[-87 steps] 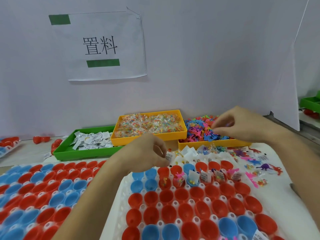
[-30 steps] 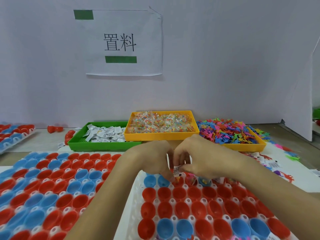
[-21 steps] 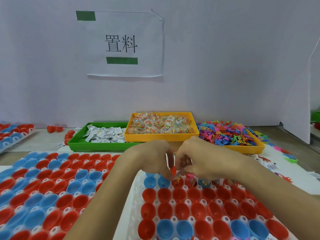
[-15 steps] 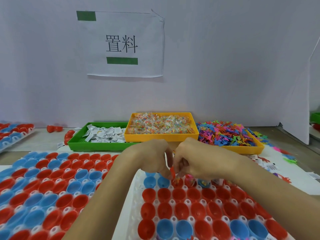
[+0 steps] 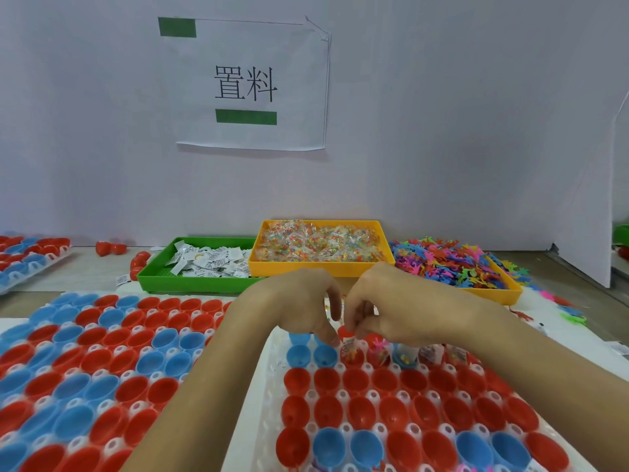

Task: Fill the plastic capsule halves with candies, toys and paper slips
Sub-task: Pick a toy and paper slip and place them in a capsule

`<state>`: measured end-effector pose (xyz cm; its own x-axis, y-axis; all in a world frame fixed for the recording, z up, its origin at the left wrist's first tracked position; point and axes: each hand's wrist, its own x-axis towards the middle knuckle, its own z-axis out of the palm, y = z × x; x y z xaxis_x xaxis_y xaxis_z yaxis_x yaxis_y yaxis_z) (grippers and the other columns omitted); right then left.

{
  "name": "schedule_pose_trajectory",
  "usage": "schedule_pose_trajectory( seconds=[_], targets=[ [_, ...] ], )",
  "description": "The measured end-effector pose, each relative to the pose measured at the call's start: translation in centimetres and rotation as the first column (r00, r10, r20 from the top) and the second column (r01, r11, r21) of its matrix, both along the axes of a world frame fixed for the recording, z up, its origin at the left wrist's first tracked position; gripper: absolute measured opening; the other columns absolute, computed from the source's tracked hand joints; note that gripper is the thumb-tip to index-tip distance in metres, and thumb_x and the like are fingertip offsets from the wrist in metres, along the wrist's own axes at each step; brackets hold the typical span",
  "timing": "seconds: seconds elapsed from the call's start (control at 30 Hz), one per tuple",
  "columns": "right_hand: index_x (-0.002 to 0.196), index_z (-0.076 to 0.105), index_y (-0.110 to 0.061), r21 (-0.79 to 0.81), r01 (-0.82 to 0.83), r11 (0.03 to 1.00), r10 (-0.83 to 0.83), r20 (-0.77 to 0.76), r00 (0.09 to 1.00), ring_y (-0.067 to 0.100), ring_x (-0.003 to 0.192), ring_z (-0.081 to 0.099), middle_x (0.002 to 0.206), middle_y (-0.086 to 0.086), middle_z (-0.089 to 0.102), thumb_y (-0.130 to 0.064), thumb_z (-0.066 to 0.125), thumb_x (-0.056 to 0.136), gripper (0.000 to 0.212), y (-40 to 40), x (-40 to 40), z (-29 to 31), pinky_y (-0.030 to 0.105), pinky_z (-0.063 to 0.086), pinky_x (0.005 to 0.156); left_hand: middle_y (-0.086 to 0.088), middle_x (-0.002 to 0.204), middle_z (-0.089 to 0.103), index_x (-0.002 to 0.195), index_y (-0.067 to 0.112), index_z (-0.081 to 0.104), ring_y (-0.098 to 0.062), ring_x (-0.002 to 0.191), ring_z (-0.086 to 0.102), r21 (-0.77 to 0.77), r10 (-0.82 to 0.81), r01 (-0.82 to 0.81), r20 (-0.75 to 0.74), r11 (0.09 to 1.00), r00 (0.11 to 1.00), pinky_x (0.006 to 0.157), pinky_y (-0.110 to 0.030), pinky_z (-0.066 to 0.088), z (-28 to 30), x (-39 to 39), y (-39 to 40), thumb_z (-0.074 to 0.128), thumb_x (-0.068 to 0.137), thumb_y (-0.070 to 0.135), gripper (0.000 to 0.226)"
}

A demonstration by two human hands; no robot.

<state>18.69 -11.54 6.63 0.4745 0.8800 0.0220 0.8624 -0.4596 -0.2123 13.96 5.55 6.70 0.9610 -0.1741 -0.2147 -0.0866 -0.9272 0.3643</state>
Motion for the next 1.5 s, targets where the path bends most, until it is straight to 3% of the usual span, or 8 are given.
schedule_pose_trajectory(
  seconds=[0.17, 0.47, 0.63, 0.93, 1.03, 1.2, 1.37, 1.5],
  targets=[
    [0.093, 0.079, -0.021, -0.033, 0.007, 0.999, -0.007, 0.005, 1.0, 0.005, 0.081, 0.065, 0.093, -0.01, 0.072, -0.009, 0.064, 0.092, 0.019, 0.4, -0.2, -0.9, 0.035, 0.059, 0.076, 0.021, 0.081, 0.047, 0.109, 0.022, 0.069, -0.006, 0.075, 0.05, 0.003, 0.012, -0.012, 0.017, 1.0, 1.0, 0.077, -0.028, 0.043, -0.2, 0.2, 0.1, 0.081, 0.078, 0.035, 0.036],
    [0.095, 0.078, -0.021, -0.015, -0.006, 1.0, 0.006, 0.007, 1.0, 0.005, 0.079, 0.065, 0.089, -0.011, 0.073, -0.017, 0.065, 0.092, 0.013, 0.1, -0.4, -0.8, 0.031, 0.058, 0.074, 0.001, 0.098, 0.072, 0.101, 0.021, 0.074, -0.019, 0.095, 0.066, 0.004, -0.049, 0.049, -0.023, 0.999, 0.999, 0.089, -0.043, 0.055, 0.3, -0.2, -0.2, 0.08, 0.079, 0.032, 0.025],
    [0.096, 0.077, -0.028, 0.16, 0.092, 0.983, -0.086, -0.042, 0.995, -0.001, 0.081, 0.063, 0.081, -0.013, 0.07, -0.024, 0.069, 0.091, 0.01, -2.1, 0.3, 0.7, 0.011, 0.048, 0.066, 0.016, 0.079, 0.063, 0.087, 0.027, 0.069, -0.006, 0.075, 0.06, 0.009, -0.009, 0.009, 0.0, 1.0, 1.0, 0.064, -0.028, 0.048, 0.1, -0.3, -1.1, 0.08, 0.075, 0.048, 0.027],
    [0.082, 0.077, -0.025, 0.557, 0.481, 0.677, -0.539, -0.069, 0.839, 0.001, 0.071, 0.066, 0.077, -0.017, 0.072, -0.013, 0.071, 0.089, 0.015, -12.9, 4.6, -1.8, 0.009, 0.044, 0.063, 0.004, 0.089, 0.069, 0.089, 0.017, 0.071, -0.017, 0.081, 0.065, 0.015, -0.035, 0.034, 0.055, 0.999, 0.998, 0.071, -0.03, 0.051, -0.7, -0.1, -2.4, 0.074, 0.086, 0.027, 0.011],
    [0.079, 0.072, -0.029, 0.518, 0.601, 0.609, -0.66, -0.089, 0.746, 0.002, 0.071, 0.063, 0.075, -0.012, 0.07, -0.013, 0.071, 0.09, 0.019, -15.7, 5.3, -4.7, 0.018, 0.042, 0.062, 0.012, 0.073, 0.064, 0.088, 0.015, 0.073, -0.009, 0.069, 0.061, 0.005, -0.037, 0.037, 0.071, 0.999, 0.997, 0.062, -0.022, 0.047, -0.9, 0.0, -2.4, 0.075, 0.085, 0.026, 0.011],
    [0.08, 0.071, -0.026, 0.396, 0.718, 0.573, -0.751, -0.098, 0.653, 0.003, 0.07, 0.06, 0.075, -0.009, 0.067, -0.013, 0.07, 0.091, 0.017, -18.2, 6.3, -7.0, 0.012, 0.035, 0.058, 0.013, 0.063, 0.065, 0.08, 0.021, 0.068, -0.005, 0.062, 0.063, -0.016, -0.036, 0.037, 0.044, 0.999, 0.998, 0.06, -0.02, 0.048, -1.1, 0.2, -1.9, 0.074, 0.086, 0.029, 0.012],
    [0.098, 0.073, -0.022, 0.196, 0.809, 0.554, -0.806, -0.115, 0.58, 0.013, 0.08, 0.057, 0.092, -0.002, 0.065, -0.018, 0.07, 0.09, 0.01, -19.9, 6.6, -8.2, 0.025, 0.037, 0.073, 0.016, 0.061, 0.067, 0.076, 0.028, 0.064, 0.0, 0.056, 0.062, -0.028, -0.004, 0.006, 0.072, 1.0, 0.997, 0.054, -0.019, 0.044, -1.0, 0.2, -1.4, 0.071, 0.083, 0.052, 0.026],
    [0.077, 0.072, -0.029, 0.18, 0.819, 0.545, -0.798, -0.188, 0.573, 0.01, 0.081, 0.064, 0.086, -0.005, 0.073, -0.017, 0.072, 0.089, 0.017, -20.5, 6.5, -8.4, 0.023, 0.046, 0.072, 0.014, 0.064, 0.069, 0.08, 0.028, 0.066, 0.0, 0.056, 0.063, -0.012, 0.025, -0.024, 0.122, 1.0, 0.992, 0.052, -0.016, 0.043, -0.5, 0.2, -1.0, 0.063, 0.081, 0.064, 0.036]
  ],
)
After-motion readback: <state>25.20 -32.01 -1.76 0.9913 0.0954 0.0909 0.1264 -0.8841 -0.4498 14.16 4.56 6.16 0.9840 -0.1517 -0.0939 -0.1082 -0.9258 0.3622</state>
